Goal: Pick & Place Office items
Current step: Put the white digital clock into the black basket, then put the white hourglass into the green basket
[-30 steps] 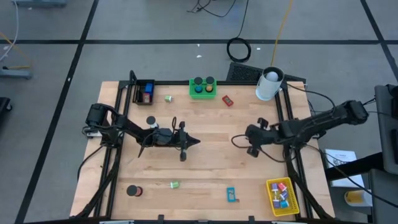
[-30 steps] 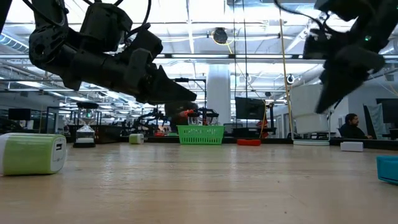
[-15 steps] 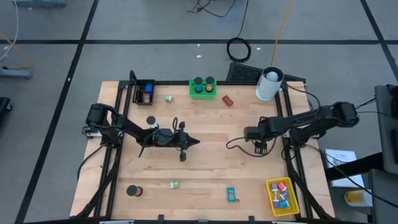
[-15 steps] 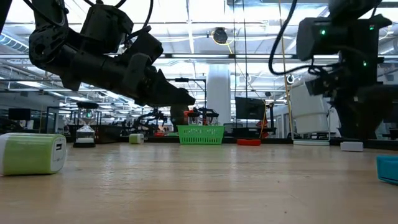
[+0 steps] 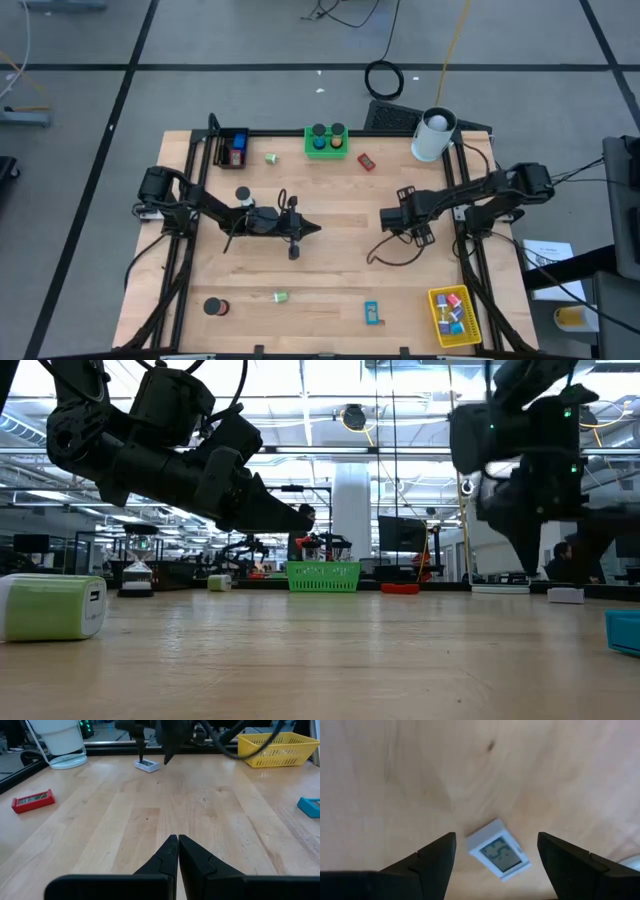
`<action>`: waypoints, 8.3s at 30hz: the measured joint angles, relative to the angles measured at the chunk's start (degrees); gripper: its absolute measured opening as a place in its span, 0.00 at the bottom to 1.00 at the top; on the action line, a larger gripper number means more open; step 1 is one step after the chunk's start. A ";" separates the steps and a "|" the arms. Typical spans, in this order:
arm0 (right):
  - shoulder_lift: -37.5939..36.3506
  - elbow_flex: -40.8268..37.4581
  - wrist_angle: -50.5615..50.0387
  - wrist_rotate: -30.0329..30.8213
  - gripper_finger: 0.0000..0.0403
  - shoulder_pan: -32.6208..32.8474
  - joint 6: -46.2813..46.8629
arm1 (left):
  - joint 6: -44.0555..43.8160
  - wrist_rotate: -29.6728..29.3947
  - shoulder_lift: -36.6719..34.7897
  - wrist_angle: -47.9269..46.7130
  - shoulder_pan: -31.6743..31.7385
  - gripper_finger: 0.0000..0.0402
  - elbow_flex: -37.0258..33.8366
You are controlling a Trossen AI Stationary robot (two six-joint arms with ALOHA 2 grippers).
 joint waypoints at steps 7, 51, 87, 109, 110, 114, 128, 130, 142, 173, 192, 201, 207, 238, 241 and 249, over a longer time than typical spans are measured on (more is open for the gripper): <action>5.25 0.00 -1.16 0.37 0.64 -0.02 -6.03 | 0.11 0.01 0.00 -0.46 0.00 0.05 0.00; -11.06 -11.93 55.36 1.74 0.36 3.76 6.58 | 4.09 -2.00 4.46 9.90 0.13 0.05 -1.39; -4.86 -32.46 130.29 -11.86 0.38 4.12 7.80 | 11.19 -3.33 4.98 -11.59 0.28 0.88 21.08; -4.86 -32.46 132.00 -13.38 0.38 4.48 9.29 | 13.19 -1.47 8.85 -14.35 0.00 0.53 26.88; -4.86 -32.46 132.00 -13.38 0.39 4.48 9.30 | 13.21 -1.50 8.85 -14.29 -0.07 0.49 26.88; -4.84 -32.46 131.91 -13.26 0.42 4.50 10.30 | 13.45 -1.36 8.85 -14.77 -0.15 0.40 26.88; -5.17 -32.48 133.14 -3.21 0.68 6.01 9.38 | 13.25 -11.11 -0.46 -32.85 -0.18 0.40 25.16; -5.19 -32.56 132.34 -2.72 0.70 6.01 7.87 | 12.80 -11.12 -3.24 -35.98 0.21 0.40 23.50; -5.12 -32.57 121.61 7.97 0.31 5.99 7.70 | -7.19 -29.92 -33.14 -72.97 4.95 0.40 15.58; -5.12 -32.59 120.72 7.64 0.00 6.01 8.80 | -15.23 -10.25 -18.63 -85.59 65.40 0.40 20.44; -5.12 -32.59 120.76 5.87 0.00 6.03 9.11 | -17.04 -11.80 -7.30 -91.19 66.71 0.50 27.23; -5.12 -32.59 120.74 5.89 0.00 6.03 9.03 | -11.47 -14.62 -9.39 -93.34 67.09 0.63 27.26; -5.12 -32.59 120.40 5.89 0.00 6.03 8.88 | -6.87 -14.74 -16.42 -95.66 65.78 0.50 27.26; -5.12 -32.59 119.49 6.21 0.00 5.99 8.64 | -7.24 1.11 -34.01 -121.11 30.01 0.24 26.95; -5.12 -32.59 119.49 6.21 0.00 5.99 8.65 | -11.43 1.50 -33.39 -122.87 28.15 0.40 26.95; -5.12 -32.59 119.49 6.19 0.00 5.99 8.80 | -15.40 0.50 -33.22 -122.41 26.75 0.79 26.95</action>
